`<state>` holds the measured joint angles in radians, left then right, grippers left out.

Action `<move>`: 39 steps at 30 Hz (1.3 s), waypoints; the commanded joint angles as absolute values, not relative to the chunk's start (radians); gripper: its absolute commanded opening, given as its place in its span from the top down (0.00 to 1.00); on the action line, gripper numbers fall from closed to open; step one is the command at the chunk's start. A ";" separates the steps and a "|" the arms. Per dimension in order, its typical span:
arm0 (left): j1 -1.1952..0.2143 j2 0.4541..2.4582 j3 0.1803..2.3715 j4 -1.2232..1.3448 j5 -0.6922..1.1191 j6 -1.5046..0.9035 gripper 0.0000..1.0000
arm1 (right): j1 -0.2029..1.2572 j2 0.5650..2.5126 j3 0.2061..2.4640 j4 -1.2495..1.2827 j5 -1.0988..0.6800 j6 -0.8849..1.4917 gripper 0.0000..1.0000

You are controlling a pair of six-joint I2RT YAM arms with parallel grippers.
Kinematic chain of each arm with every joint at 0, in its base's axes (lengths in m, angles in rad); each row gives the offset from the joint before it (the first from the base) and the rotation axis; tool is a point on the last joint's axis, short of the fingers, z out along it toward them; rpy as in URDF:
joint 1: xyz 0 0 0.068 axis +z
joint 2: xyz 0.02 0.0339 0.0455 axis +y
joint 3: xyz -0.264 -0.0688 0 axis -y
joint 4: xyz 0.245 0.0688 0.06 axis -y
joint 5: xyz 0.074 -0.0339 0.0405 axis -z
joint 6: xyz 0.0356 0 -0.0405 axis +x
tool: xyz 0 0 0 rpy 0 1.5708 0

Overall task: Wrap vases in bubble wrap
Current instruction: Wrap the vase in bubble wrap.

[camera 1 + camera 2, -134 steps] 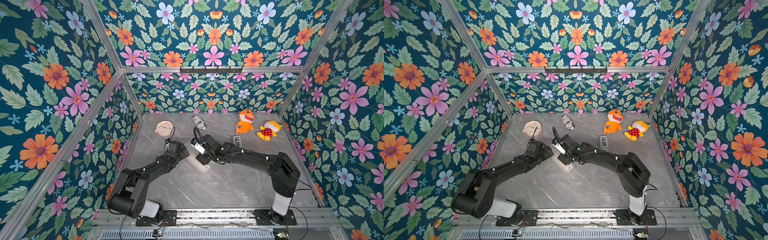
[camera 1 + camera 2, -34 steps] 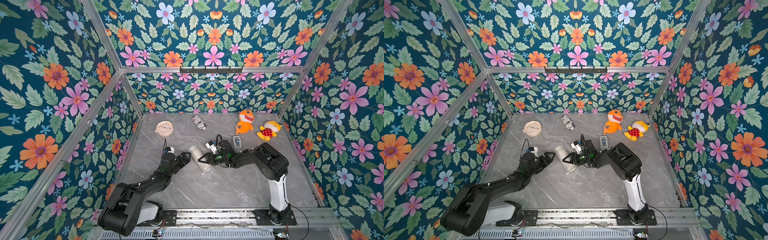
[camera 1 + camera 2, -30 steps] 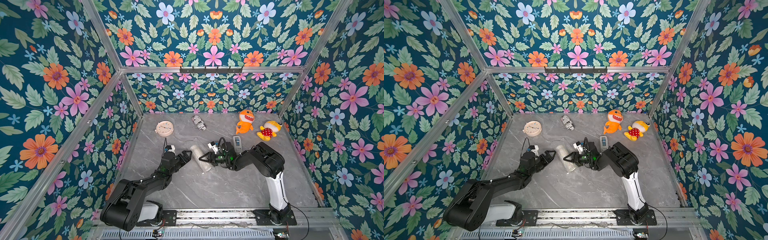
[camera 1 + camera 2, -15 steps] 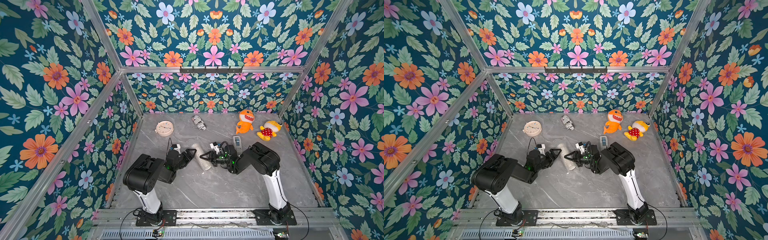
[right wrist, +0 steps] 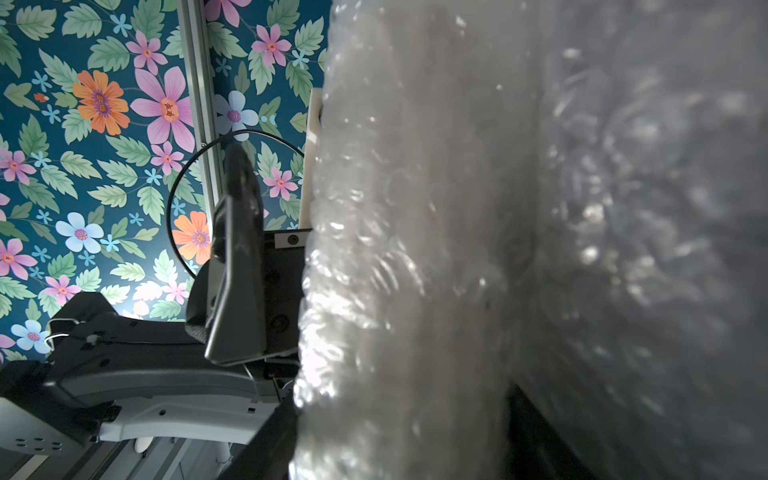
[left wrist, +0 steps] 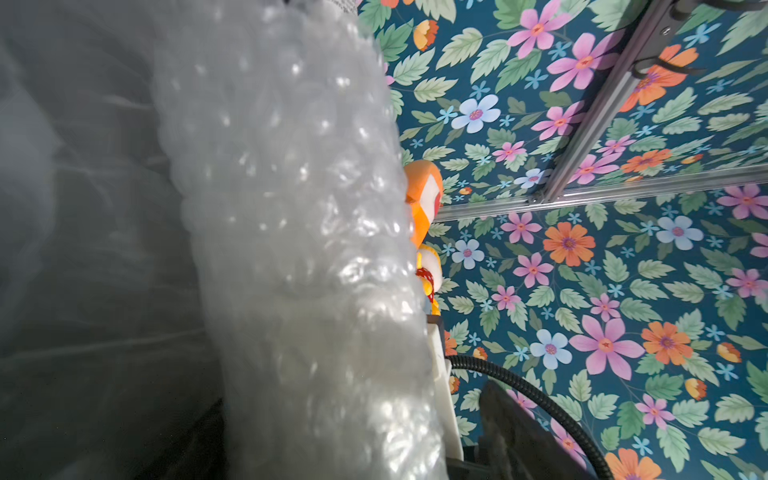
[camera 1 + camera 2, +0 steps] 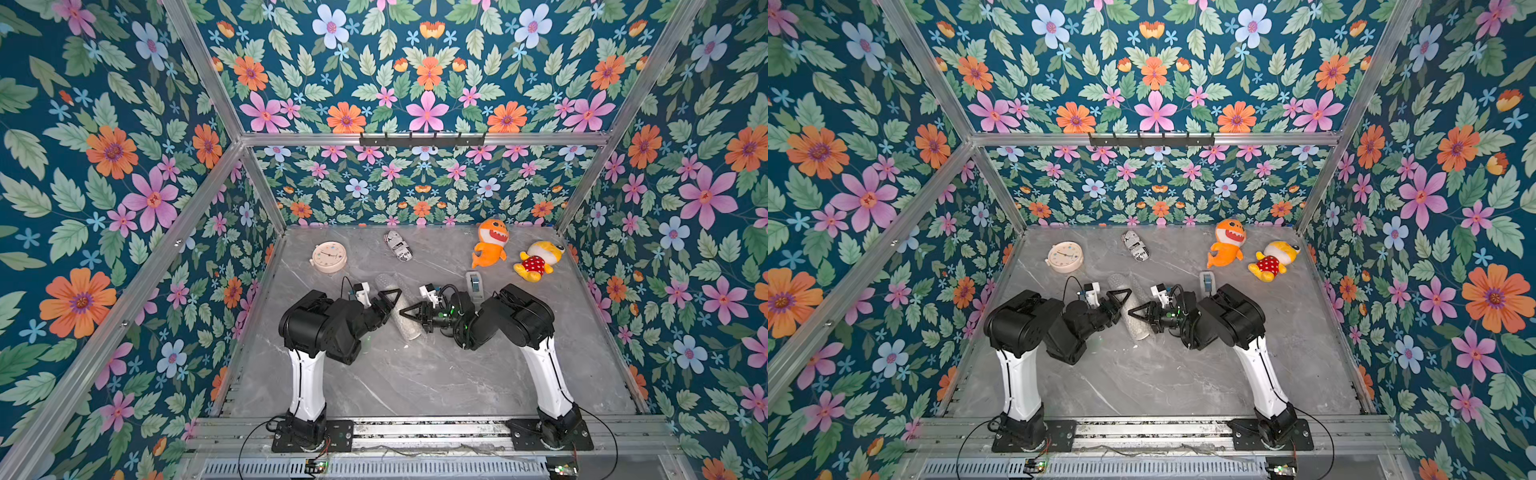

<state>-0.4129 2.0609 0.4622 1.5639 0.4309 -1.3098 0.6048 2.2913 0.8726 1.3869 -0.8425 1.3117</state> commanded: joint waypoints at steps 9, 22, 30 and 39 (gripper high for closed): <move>-0.429 2.108 0.475 1.632 0.457 -1.348 0.15 | 0.621 2.323 0.911 1.423 -0.887 1.360 0.52; -0.432 2.095 0.445 1.662 0.505 -1.344 0.22 | 0.610 2.293 0.943 1.410 -0.895 1.349 0.56; -0.430 2.101 0.465 1.667 0.516 -1.347 0.44 | 0.610 2.274 0.913 1.387 -0.914 1.321 0.57; -0.428 2.073 0.445 1.667 0.503 -1.317 0.51 | 0.610 2.247 0.894 1.315 -0.923 1.278 0.49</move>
<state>-0.4278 2.0869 0.4492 1.6150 0.4839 -1.3579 0.6094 2.2635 0.8967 1.3399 -0.8989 1.2850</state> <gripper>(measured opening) 0.622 0.617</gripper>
